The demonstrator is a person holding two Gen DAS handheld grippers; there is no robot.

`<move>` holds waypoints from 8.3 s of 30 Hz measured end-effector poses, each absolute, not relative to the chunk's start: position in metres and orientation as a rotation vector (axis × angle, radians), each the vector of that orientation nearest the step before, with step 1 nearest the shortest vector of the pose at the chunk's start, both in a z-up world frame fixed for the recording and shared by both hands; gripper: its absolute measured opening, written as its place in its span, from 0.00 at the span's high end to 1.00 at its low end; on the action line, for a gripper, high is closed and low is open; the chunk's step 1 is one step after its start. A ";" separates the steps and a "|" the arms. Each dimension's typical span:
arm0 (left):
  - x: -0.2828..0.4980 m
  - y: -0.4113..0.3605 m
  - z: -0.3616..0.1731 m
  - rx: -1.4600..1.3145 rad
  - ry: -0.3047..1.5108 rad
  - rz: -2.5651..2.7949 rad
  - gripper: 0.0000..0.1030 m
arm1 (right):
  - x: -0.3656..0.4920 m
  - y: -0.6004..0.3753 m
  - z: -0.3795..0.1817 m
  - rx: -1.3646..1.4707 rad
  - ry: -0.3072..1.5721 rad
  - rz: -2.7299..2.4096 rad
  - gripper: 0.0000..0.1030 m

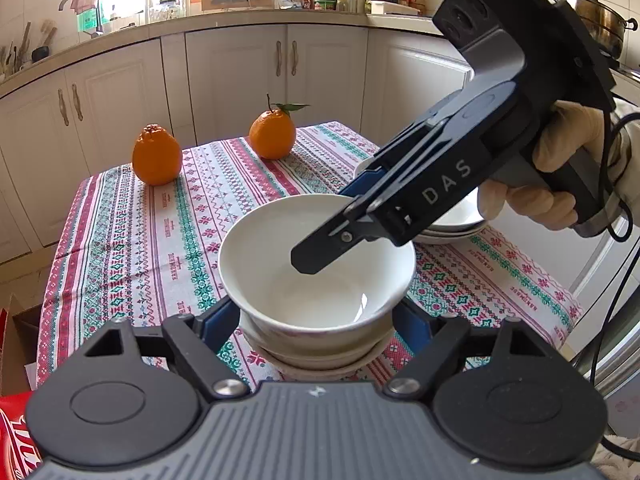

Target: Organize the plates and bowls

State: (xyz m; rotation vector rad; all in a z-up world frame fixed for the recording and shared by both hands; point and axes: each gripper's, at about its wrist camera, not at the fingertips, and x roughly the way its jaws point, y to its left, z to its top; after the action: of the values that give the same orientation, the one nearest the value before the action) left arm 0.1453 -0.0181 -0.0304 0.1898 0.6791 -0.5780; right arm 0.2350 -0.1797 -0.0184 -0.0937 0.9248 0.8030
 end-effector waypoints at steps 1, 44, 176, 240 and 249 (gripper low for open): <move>0.145 -0.017 -0.030 0.186 0.681 -0.580 0.19 | 0.234 -0.180 -0.018 -0.093 0.923 0.803 0.39; 0.158 0.012 -0.060 0.380 0.737 -0.719 0.02 | 0.135 -0.182 -0.059 -0.497 0.768 0.704 0.00; 0.305 -0.202 -0.060 0.632 0.689 -1.337 0.22 | 0.253 -0.365 -0.060 -0.419 0.880 0.781 0.17; 0.140 -0.077 0.030 0.111 0.523 -0.369 0.02 | 0.074 -0.252 0.029 0.047 0.583 -0.325 0.00; 0.139 -0.078 0.029 0.122 0.532 -0.354 0.02 | 0.070 -0.253 0.030 0.063 0.570 -0.306 0.00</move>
State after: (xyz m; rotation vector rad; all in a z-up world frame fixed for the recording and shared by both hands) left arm 0.1393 -0.0784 0.0293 0.1219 0.5317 -0.3542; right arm 0.0704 -0.2531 0.0295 0.0628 0.5699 -0.3062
